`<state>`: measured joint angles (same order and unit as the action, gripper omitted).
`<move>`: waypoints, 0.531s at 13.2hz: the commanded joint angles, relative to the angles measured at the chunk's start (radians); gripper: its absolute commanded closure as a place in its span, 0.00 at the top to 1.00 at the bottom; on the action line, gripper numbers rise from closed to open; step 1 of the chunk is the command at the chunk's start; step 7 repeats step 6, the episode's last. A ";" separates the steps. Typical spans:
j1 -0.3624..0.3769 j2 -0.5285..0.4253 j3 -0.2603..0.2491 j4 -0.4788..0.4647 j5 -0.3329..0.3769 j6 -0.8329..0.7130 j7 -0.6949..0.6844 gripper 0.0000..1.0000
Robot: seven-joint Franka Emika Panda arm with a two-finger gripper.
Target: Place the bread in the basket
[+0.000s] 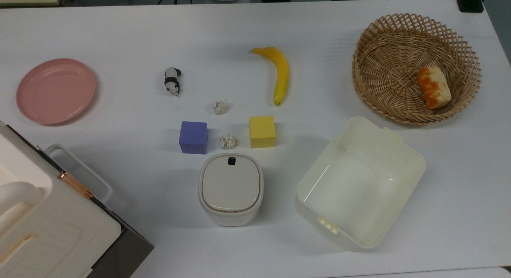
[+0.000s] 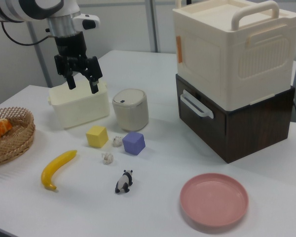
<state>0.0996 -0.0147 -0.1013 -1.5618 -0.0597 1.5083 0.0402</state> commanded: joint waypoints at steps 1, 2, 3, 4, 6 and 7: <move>-0.086 -0.013 0.073 -0.015 0.020 0.012 -0.036 1.00; -0.118 -0.013 0.104 -0.015 0.021 0.010 -0.036 1.00; -0.142 -0.013 0.130 -0.017 0.020 0.012 -0.040 1.00; -0.138 -0.013 0.132 -0.017 0.020 0.010 -0.043 1.00; -0.138 -0.013 0.132 -0.017 0.020 0.010 -0.042 1.00; -0.138 -0.013 0.132 -0.017 0.020 0.010 -0.042 1.00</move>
